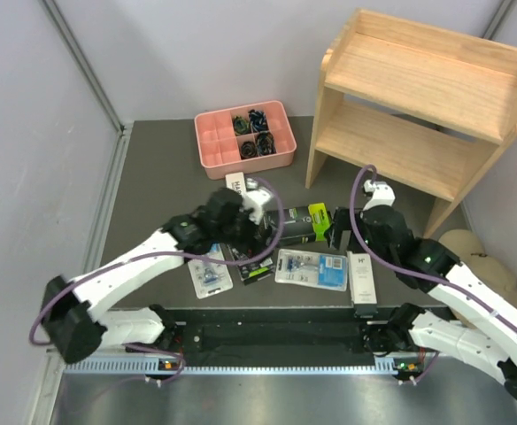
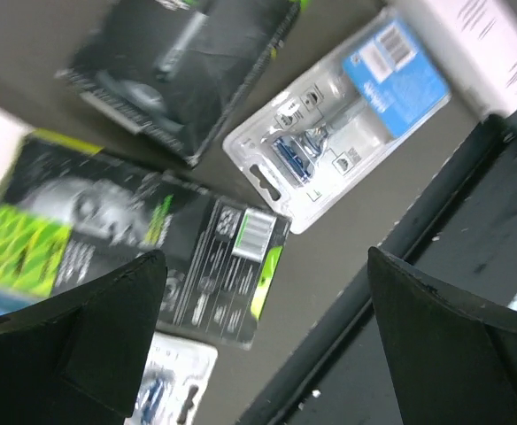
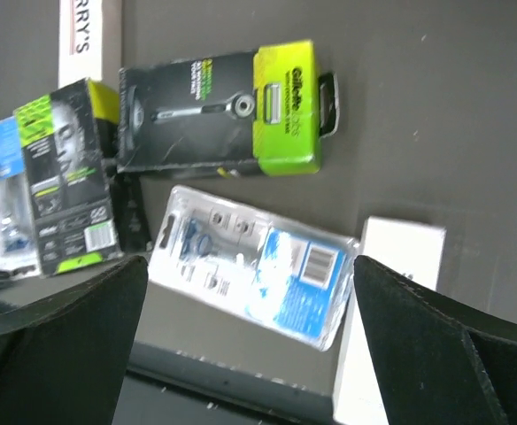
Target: Place and organize the shaving razors onto the shelf
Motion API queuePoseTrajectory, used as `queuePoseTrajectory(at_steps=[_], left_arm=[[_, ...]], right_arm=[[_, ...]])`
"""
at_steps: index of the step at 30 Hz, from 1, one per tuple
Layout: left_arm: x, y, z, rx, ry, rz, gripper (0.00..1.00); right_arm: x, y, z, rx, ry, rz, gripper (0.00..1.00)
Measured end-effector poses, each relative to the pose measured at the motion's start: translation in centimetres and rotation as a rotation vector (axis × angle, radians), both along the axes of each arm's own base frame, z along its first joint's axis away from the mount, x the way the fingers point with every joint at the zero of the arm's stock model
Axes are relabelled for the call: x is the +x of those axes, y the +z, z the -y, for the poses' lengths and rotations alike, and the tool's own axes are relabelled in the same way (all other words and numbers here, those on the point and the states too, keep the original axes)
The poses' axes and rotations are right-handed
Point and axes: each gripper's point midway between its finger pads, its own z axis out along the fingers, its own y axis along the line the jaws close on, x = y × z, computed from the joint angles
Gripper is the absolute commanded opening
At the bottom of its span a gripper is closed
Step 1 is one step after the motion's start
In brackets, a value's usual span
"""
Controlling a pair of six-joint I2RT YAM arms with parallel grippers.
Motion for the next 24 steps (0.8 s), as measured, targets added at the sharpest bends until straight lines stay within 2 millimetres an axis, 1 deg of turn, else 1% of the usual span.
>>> queuePoseTrajectory(at_steps=[1, 3, 5, 6, 8, 10, 13, 15, 18, 22, 24], left_arm=[[-0.1, -1.2, 1.1, 0.041, -0.038, 0.003, 0.99], [-0.7, -3.4, 2.7, 0.103, -0.1, -0.003, 0.99], [-1.8, -5.9, 4.1, 0.166, -0.171, -0.015, 0.99], [-2.2, -6.6, 4.5, 0.185, -0.197, -0.014, 0.99], [-3.0, -7.8, 5.6, 0.211, -0.257, -0.002, 0.95], [-3.3, -8.1, 6.6, 0.208, -0.3, 0.025, 0.94], [-3.3, -7.7, 8.0, 0.177, -0.352, 0.083, 0.9], [-3.2, -7.4, 8.9, 0.155, -0.386, 0.116, 0.83], [-2.7, -7.7, 10.2, 0.147, -0.425, 0.136, 0.72], [-2.1, -9.7, 12.3, 0.16, -0.492, 0.134, 0.7], [-2.0, -10.8, 13.0, 0.168, -0.525, 0.124, 0.7]], right_arm=[[-0.3, -0.1, 0.0, 0.012, -0.001, -0.012, 0.99], [-1.1, -0.2, 0.1, 0.045, 0.002, -0.028, 0.99], [-2.1, -0.5, 0.3, 0.092, 0.001, -0.046, 0.99], [-2.5, -0.8, 0.4, 0.104, -0.002, -0.058, 0.99], [-3.3, -1.6, 0.6, 0.123, -0.007, -0.087, 0.99], [-3.9, -2.2, 0.7, 0.14, -0.009, -0.112, 0.99], [-4.5, -3.1, 0.7, 0.146, -0.013, -0.151, 0.99], [-4.7, -3.3, 0.7, 0.147, -0.017, -0.166, 0.99], [-4.8, -3.3, 0.7, 0.153, -0.018, -0.172, 0.99], [-4.9, -3.3, 0.5, 0.163, -0.016, -0.18, 0.99], [-5.0, -3.5, 0.5, 0.165, -0.02, -0.186, 0.99]])
